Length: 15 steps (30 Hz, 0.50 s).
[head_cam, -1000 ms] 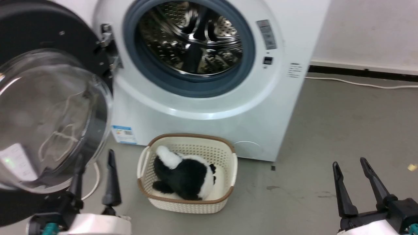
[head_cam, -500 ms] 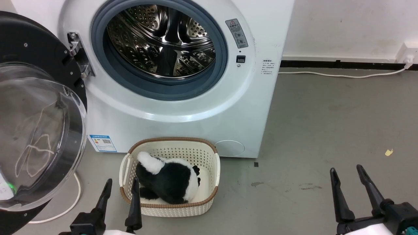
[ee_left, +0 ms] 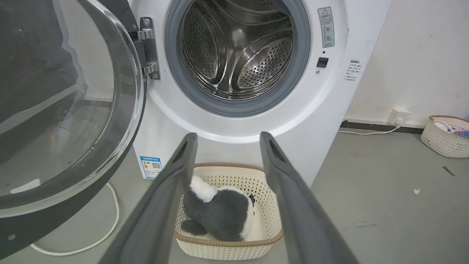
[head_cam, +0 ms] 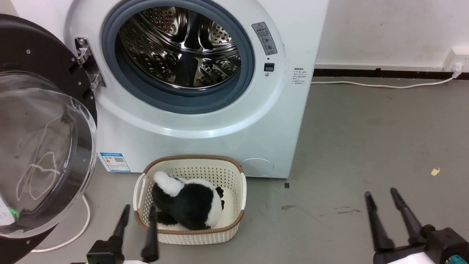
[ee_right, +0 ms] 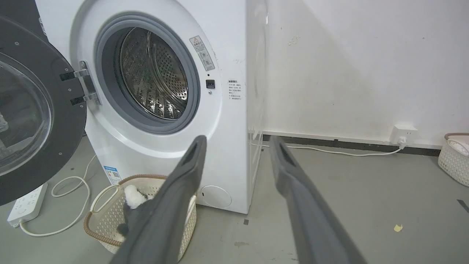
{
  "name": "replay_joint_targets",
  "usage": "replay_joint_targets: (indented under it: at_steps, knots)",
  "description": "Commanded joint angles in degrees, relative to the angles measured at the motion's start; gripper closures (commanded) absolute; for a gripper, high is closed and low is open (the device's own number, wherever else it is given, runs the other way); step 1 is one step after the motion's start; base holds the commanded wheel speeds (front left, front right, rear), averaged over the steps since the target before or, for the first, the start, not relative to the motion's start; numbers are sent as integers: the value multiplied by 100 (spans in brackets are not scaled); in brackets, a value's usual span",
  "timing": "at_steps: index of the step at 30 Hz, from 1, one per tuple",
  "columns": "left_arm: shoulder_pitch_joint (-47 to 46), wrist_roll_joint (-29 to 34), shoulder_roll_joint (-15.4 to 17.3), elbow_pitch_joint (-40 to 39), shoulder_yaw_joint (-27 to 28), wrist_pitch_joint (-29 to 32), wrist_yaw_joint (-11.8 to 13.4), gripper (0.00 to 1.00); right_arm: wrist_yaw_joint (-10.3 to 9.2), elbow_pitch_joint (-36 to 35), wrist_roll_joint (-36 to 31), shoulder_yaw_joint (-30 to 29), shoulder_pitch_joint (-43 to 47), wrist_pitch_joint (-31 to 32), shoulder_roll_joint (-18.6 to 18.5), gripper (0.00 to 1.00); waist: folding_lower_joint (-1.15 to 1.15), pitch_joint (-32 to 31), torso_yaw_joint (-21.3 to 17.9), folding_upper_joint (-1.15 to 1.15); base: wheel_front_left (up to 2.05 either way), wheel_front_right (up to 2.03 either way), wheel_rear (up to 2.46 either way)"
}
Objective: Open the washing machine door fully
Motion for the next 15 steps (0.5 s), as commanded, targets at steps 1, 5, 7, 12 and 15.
replay_joint_targets:
  at_steps: [1,5,7,12,15]
  knots:
    - [-1,2,-1,-1,2,4,-1,100,0,0,-3,-1,-1,3,0,100,0,0,0,0,0,0,0]
    - [-6,17,-7,-6,16,27,-8,100,0,-2,-11,1,-8,20,0,100,0,0,-2,0,0,0,0]
    - [-13,38,-15,-14,28,50,-19,100,0,-5,-19,5,-15,43,1,100,0,1,-4,0,0,0,0]
    - [-32,90,-36,-33,58,109,-44,100,0,-12,-39,17,-32,102,1,100,0,2,-10,0,0,0,0]
    - [-43,121,-49,-44,76,143,-59,100,0,-16,-51,24,-43,137,2,100,0,2,-13,0,0,0,0]
